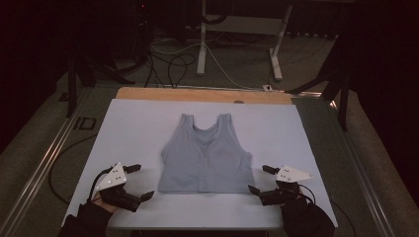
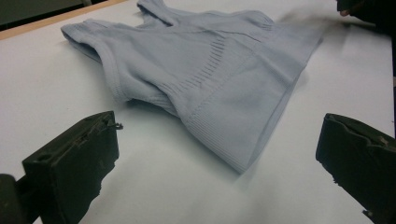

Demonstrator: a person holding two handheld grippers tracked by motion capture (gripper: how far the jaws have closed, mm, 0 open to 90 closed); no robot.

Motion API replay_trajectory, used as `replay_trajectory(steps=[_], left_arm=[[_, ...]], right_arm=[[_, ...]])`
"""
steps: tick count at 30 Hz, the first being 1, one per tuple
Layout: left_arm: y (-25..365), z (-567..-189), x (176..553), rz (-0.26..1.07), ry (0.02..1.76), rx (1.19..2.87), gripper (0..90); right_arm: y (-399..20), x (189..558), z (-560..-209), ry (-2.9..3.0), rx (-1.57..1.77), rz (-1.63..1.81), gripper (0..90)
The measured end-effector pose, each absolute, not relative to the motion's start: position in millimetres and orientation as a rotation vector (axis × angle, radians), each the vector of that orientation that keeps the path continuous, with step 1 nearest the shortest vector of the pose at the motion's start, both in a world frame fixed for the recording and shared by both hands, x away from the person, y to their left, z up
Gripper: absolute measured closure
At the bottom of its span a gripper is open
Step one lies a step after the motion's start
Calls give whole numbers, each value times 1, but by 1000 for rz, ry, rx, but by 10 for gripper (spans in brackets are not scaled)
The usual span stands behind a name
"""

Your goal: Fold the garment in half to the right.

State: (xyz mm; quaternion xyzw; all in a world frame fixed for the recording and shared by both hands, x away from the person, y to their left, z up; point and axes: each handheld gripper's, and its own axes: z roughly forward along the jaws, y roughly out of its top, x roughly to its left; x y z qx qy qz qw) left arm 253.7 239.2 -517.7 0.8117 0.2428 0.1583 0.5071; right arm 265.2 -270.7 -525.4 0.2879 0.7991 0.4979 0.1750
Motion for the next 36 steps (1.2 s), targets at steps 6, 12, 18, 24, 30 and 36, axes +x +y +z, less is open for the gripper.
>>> replay_trajectory(steps=[6,12,18,24,30,36], left_arm=[[241,-517,253,388,586,1948,3],[239,-518,253,398,577,1961,3],[238,-517,253,414,569,1970,3],[235,-517,252,392,561,1988,2],[232,-513,251,381,558,1991,3],[226,-502,250,369,539,1993,2]], right_arm=[[-270,265,-524,2267,812,1413,88],[-269,264,-525,2264,808,1411,88],[-267,265,-527,2297,792,1394,88],[-266,267,-526,2292,801,1400,88],[-267,266,-520,2269,823,1455,88],[-260,264,-508,2282,785,1445,88]])
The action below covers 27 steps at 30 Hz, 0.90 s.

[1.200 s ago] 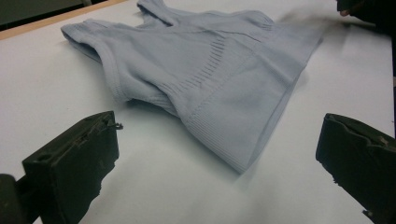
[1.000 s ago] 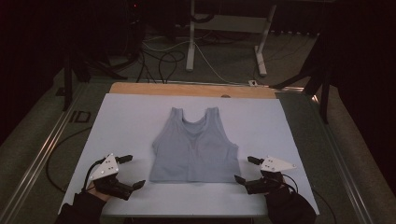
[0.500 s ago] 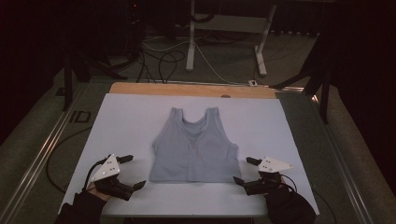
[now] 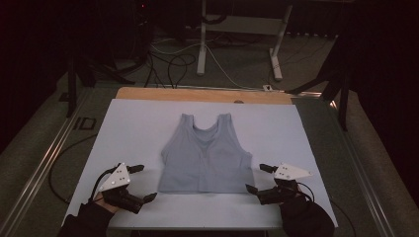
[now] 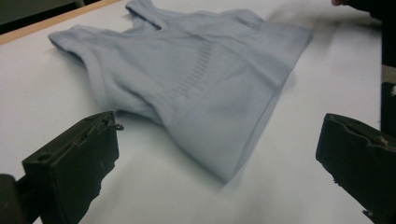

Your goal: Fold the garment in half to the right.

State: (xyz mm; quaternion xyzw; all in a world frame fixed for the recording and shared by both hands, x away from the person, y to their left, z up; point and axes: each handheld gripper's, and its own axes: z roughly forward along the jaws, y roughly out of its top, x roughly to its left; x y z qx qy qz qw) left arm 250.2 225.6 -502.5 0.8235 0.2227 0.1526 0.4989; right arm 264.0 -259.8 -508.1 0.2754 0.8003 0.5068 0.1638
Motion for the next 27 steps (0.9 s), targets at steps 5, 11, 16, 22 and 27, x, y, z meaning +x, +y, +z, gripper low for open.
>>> replay_trajectory(steps=[5,11,16,22,27], left_arm=[[223,-492,250,349,539,1982,3],[218,-477,251,350,526,1988,3],[214,-467,254,358,519,1999,3],[209,-458,255,362,511,2011,3],[209,-453,257,372,516,2024,2]], right_arm=[[-256,266,-493,2274,764,1441,91],[-251,275,-472,2261,733,1416,91],[-244,285,-459,2252,724,1421,91],[-233,297,-444,2244,681,1431,91],[-221,310,-434,2239,656,1451,91]])
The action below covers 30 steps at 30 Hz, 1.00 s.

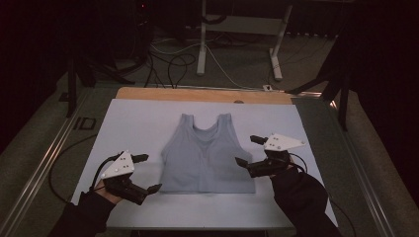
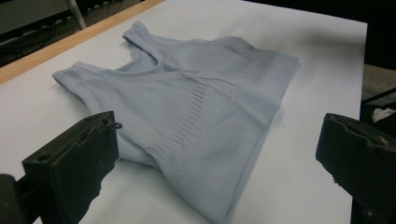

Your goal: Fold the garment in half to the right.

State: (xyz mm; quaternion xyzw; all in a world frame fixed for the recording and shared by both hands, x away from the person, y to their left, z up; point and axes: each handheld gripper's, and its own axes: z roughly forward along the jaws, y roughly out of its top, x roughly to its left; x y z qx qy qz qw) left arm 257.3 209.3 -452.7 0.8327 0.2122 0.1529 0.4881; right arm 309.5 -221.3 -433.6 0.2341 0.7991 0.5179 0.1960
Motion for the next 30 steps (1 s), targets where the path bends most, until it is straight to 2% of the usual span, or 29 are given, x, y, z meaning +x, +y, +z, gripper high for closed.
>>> replay_trajectory(steps=[18,30], left_arm=[[200,-447,258,394,556,2041,3],[191,-451,258,419,604,2049,3]], right_arm=[[-163,351,-418,2262,599,1473,91],[-131,383,-421,2300,584,1462,91]])
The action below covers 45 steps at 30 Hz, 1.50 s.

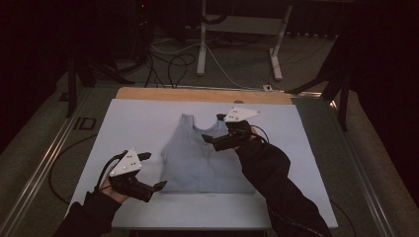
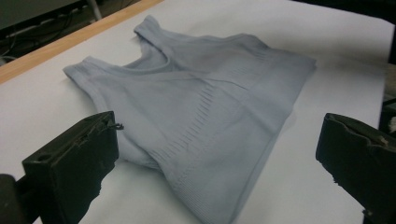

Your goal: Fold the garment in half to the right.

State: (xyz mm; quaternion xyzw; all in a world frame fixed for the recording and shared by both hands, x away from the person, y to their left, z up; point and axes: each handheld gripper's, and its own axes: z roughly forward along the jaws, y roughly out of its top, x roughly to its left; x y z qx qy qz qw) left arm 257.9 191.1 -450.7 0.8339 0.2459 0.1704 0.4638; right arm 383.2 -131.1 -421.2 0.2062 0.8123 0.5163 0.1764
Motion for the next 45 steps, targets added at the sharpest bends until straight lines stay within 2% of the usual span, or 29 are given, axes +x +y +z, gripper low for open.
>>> replay_trajectory(steps=[24,33,45], left_arm=[[164,-480,260,493,743,2075,3],[162,-487,264,405,846,2076,3],[161,-503,263,414,909,2145,4]], right_arm=[[-84,431,-442,2357,662,1427,91],[-63,448,-448,2363,686,1398,91],[-41,475,-458,2331,883,1351,91]])
